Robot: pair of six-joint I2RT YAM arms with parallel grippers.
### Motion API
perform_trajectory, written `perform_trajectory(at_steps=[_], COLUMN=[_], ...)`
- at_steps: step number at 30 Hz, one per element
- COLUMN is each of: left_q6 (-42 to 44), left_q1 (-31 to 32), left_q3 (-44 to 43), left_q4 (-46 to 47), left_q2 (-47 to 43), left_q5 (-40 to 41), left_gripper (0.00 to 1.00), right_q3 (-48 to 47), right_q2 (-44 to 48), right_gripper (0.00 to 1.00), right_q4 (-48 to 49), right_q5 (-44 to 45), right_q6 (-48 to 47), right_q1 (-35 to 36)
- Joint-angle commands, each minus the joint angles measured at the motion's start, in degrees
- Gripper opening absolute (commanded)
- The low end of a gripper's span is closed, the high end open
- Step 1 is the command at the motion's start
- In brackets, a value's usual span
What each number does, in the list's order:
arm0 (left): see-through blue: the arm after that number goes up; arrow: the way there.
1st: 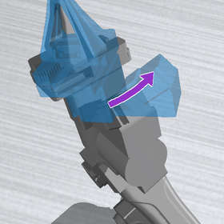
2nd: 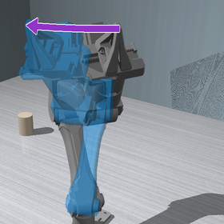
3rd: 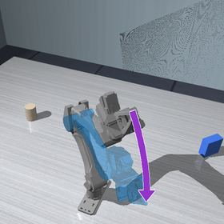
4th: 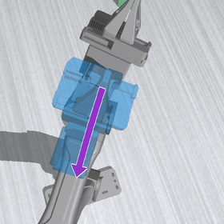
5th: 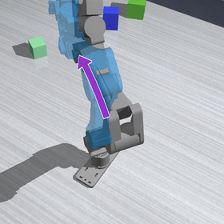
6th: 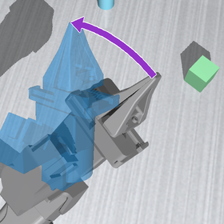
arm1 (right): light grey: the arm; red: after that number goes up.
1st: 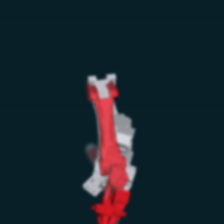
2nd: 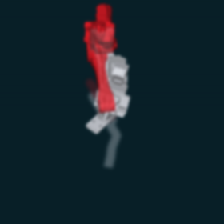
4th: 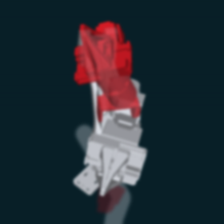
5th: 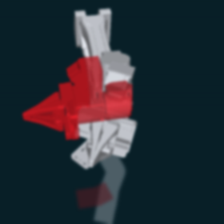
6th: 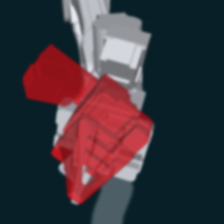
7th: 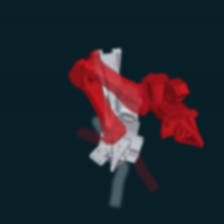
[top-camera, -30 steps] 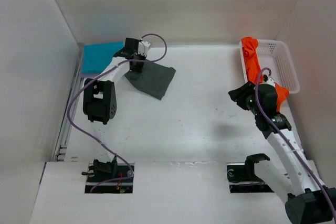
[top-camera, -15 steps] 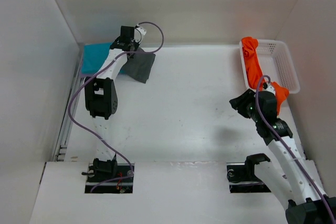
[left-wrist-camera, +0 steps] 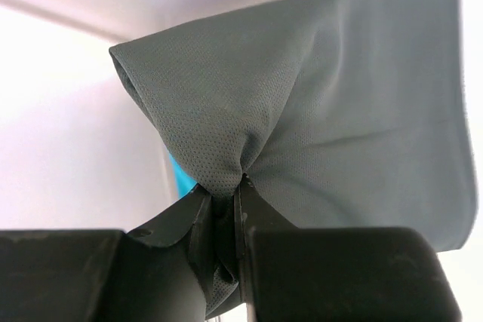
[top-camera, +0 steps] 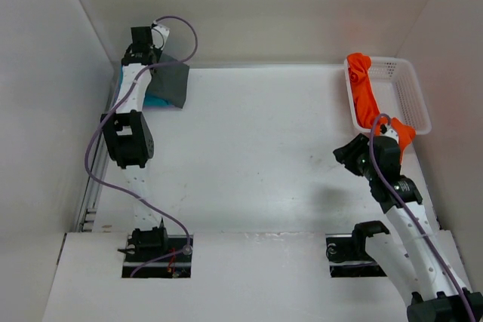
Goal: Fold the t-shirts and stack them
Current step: Put the neatly folded tshirt into the corner of the board with the left arm
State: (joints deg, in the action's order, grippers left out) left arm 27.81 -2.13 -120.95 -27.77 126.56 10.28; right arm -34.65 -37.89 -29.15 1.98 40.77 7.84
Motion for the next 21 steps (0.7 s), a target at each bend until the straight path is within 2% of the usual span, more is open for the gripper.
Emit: perform_trajectory(at_steps=[1,8,16,21], left_q6=[-2.93,-11.10,-13.66,-12.78], left_q1=[-2.56,-8.36,-12.77,-13.29], left_q3=[-2.98,-4.21,-6.41,-6.85], left_q4=[-0.26,-1.67,-4.75,-4.75], left_q2=[-2.46,-2.55,3.87,7.20], left_q5=[-2.72,-10.01,-15.03,-15.03], left_gripper=[0.00,0.01,0.02,0.12], right_q3=[-0.33,-1.12,-2.17,-2.87], right_q2=[0.01,-0.17,-0.87,-1.13], right_gripper=[0.49,0.49,0.50,0.51], right_q4=[0.84,0.67,0.14,-0.21], right_q5=[0.48,0.39,0.22,0.31], right_q6=[-0.87,-1.05,-1.49,-1.84], right_q1=[-0.32,-0.41,-0.41,-0.41])
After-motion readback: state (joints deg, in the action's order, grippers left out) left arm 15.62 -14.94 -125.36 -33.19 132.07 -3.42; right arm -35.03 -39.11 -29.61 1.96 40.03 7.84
